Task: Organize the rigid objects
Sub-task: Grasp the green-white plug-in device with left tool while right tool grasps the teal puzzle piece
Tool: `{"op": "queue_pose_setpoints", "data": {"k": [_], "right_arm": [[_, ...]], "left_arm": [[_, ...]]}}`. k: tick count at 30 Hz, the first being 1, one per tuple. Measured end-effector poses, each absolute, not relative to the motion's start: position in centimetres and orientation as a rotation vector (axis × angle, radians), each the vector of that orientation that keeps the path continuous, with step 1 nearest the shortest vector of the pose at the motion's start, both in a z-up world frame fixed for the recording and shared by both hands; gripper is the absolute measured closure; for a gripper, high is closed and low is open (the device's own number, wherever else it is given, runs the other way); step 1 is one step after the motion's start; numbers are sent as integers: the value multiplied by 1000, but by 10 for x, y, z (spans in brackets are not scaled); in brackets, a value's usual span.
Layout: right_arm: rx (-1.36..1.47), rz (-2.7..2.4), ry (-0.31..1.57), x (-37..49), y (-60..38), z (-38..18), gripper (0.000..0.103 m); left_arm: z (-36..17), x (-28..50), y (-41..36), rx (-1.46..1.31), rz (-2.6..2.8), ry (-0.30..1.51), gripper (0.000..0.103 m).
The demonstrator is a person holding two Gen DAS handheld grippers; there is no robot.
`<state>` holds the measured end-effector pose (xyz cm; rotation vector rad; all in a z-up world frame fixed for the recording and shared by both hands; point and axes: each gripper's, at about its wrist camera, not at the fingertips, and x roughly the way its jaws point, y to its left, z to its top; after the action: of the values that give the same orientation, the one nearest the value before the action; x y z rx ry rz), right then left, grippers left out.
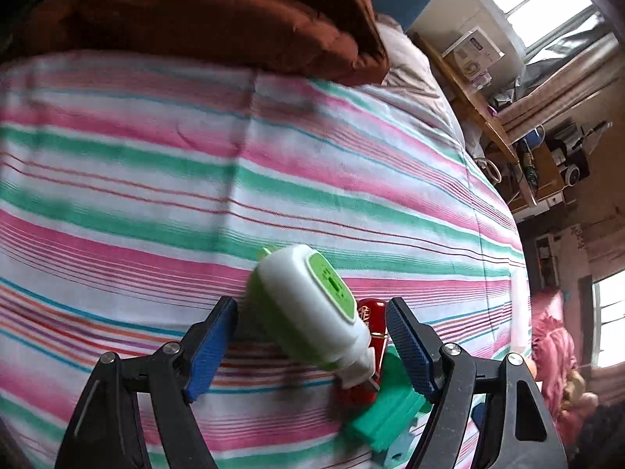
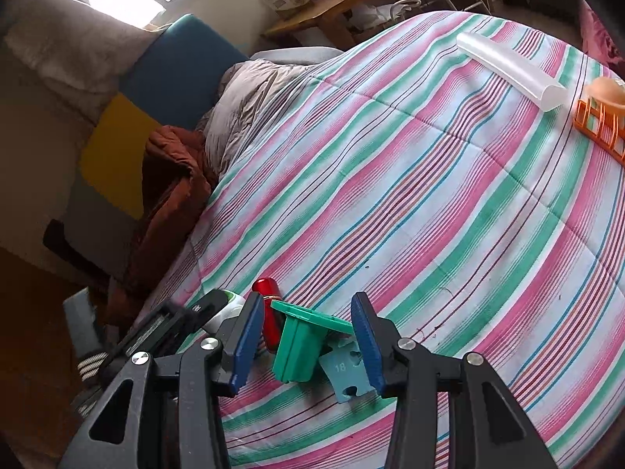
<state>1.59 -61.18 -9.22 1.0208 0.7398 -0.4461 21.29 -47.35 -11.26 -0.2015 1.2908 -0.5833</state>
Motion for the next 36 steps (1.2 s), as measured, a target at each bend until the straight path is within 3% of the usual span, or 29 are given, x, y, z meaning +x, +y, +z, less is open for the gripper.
{"op": "queue_pose_setpoints", "data": {"k": [2, 4, 21, 36], "right_arm": [[1017, -444, 747, 18, -612, -93, 56], [1019, -445, 755, 20, -612, -95, 56], [1171, -415, 763, 15, -625, -119, 57], [982, -417, 1052, 34, -603, -136, 59]], "left_arm": [[-114, 213, -475, -214, -589, 1261, 29], [-115, 212, -477, -174, -603, 1239, 49], [-99, 139, -385, 203, -825, 1240, 49], [-102, 101, -366, 274, -786, 1178, 48]]}}
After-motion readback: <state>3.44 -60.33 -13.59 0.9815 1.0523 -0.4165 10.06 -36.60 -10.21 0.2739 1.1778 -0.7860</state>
